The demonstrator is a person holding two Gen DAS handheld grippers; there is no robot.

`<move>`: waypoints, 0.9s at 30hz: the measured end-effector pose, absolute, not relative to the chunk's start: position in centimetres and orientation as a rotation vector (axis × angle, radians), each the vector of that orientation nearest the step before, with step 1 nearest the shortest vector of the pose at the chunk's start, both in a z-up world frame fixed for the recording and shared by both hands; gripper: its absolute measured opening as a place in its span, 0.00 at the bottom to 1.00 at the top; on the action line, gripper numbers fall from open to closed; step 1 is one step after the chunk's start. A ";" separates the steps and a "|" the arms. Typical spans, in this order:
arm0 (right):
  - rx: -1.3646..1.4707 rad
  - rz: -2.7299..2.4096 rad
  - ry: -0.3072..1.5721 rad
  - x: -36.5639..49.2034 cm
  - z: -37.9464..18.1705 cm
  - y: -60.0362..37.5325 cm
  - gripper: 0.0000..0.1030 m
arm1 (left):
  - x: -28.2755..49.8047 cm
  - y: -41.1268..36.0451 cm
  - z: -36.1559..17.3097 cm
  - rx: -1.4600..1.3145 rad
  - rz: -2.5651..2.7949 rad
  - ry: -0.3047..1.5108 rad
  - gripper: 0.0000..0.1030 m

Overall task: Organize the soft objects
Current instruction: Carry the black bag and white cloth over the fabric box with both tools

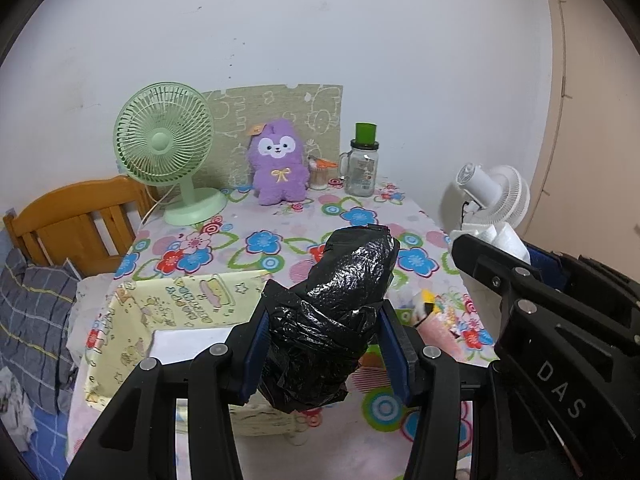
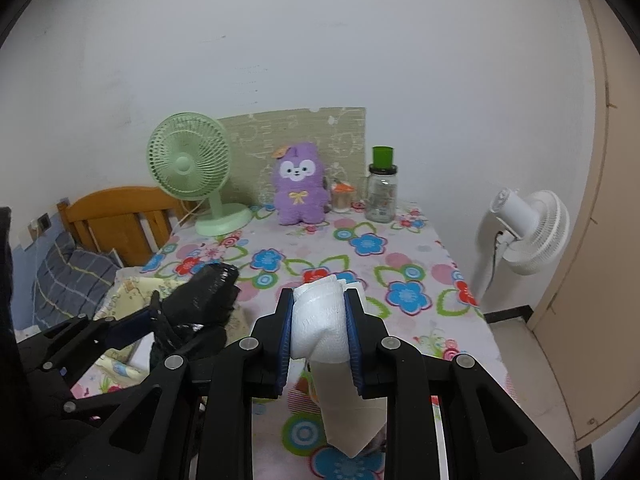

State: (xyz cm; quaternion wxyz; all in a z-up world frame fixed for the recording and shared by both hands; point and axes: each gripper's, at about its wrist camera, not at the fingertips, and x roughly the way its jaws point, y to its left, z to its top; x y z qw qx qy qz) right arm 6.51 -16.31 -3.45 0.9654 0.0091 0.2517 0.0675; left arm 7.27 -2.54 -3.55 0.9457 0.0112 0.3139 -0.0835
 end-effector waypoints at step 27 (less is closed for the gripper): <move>-0.040 0.325 0.547 10.8 -3.5 -3.8 0.27 | 10.9 8.8 -6.8 -0.057 -0.028 0.718 0.51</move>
